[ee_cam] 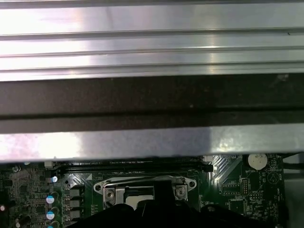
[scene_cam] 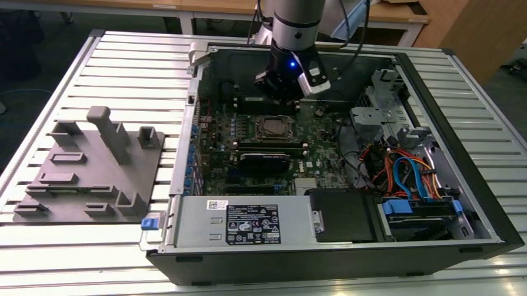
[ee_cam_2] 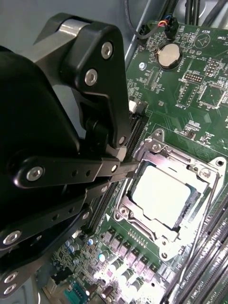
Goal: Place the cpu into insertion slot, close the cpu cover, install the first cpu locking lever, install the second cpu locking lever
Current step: 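Install the second cpu locking lever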
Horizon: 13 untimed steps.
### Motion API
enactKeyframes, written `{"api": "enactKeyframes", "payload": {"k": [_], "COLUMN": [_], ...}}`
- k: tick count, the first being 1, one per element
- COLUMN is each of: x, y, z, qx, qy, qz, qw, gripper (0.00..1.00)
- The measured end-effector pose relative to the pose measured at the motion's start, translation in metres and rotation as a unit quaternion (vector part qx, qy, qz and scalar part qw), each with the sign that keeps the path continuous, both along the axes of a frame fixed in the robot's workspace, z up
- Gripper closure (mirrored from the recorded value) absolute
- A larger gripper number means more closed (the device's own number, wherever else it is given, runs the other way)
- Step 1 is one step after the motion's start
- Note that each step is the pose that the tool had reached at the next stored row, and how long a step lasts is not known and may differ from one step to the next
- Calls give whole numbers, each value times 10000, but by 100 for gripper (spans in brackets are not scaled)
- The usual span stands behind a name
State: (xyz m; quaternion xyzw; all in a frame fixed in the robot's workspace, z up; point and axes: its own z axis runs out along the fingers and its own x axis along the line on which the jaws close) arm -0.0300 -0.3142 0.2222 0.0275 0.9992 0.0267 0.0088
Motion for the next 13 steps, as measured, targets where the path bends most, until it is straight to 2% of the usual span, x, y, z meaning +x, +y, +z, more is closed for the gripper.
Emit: {"api": "enactKeyframes", "payload": {"k": [7,13], "x": [0,0], "y": [-18,-19], "z": [1,15], "qx": [-36,-37], "qy": [1,0], "qz": [0,0], "qw": [10000,10000], "gripper": [90,90]}}
